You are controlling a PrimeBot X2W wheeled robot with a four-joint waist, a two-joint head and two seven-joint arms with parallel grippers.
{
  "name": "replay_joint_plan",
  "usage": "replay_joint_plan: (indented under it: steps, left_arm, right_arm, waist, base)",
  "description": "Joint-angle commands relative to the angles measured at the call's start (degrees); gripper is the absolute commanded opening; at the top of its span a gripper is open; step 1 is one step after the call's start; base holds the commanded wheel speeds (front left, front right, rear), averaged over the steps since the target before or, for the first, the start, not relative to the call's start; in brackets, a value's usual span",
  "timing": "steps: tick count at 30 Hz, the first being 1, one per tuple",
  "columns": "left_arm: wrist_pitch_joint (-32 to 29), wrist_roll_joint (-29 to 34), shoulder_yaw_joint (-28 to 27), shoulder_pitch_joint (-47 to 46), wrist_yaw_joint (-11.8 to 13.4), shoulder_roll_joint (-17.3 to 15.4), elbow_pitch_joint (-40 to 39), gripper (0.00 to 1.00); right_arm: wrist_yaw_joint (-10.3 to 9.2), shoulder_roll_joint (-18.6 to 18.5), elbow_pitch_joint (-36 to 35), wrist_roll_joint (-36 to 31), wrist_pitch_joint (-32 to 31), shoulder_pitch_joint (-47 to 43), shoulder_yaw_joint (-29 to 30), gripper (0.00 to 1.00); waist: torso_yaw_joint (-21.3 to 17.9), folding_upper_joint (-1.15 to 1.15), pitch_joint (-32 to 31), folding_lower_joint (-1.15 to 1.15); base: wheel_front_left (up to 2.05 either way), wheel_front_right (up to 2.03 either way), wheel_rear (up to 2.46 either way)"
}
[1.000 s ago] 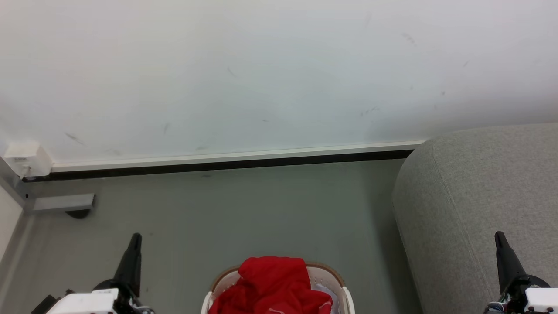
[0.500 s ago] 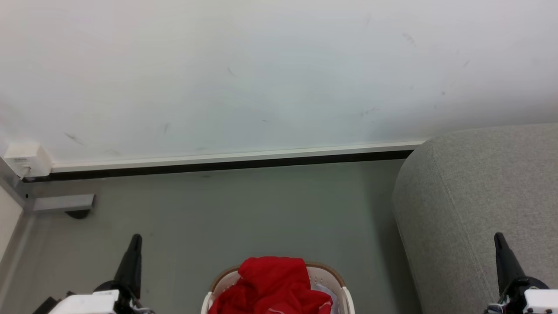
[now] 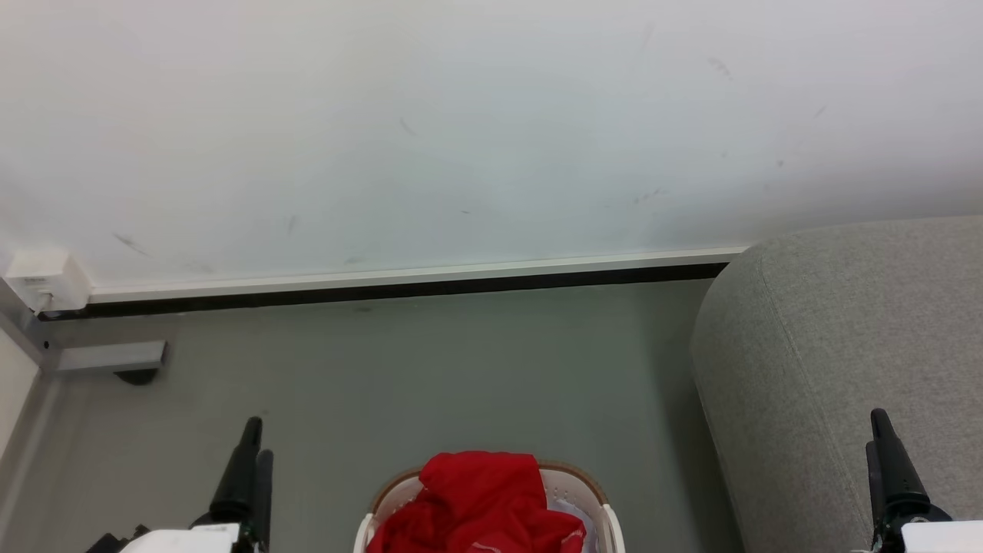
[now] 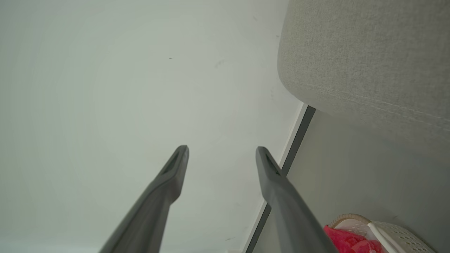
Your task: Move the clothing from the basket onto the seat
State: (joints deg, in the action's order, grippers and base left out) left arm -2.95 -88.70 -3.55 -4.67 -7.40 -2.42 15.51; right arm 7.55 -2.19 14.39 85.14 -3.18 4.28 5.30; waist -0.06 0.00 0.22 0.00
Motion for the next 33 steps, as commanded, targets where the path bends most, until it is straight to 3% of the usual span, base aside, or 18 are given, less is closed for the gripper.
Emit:
replay_joint_plan:
  steps: [1, 11, 22, 33]
  left_arm:
    - [0.6, 2.9, 0.1, -1.4, 0.2, -0.3, -0.9, 1.0]
    - [3.1, 19.1, 1.7, -1.4, 2.9, -0.4, -2.5, 1.0]
    - [5.3, 33.8, 4.8, -1.2, 4.2, -0.6, -3.9, 1.0]
    - [7.5, 43.7, 6.8, -0.8, 5.8, -1.3, -5.0, 1.0]
  right_arm:
    - [-0.01, -1.0, -1.8, -4.0, 0.8, 0.4, -0.2, 1.0]
    - [-0.02, -2.1, -4.1, -24.5, 3.3, -0.1, -2.4, 1.0]
    - [-0.03, -2.3, -3.5, -37.6, 5.5, -0.6, -3.4, 1.0]
    - [-0.04, -2.7, -3.7, -47.6, 7.7, -1.0, -4.4, 1.0]
  waist:
    - [0.0, 0.0, 0.0, 0.0]
    - [-0.3, 0.0, 0.3, 0.0]
    - [-0.2, 0.0, 0.3, 0.0]
    - [-0.2, 0.0, 0.2, 0.0]
  base:
    - [0.0, 0.0, 0.0]
    - [0.0, 0.0, 0.0]
    - [0.0, 0.0, 0.0]
    - [0.0, 0.0, 0.0]
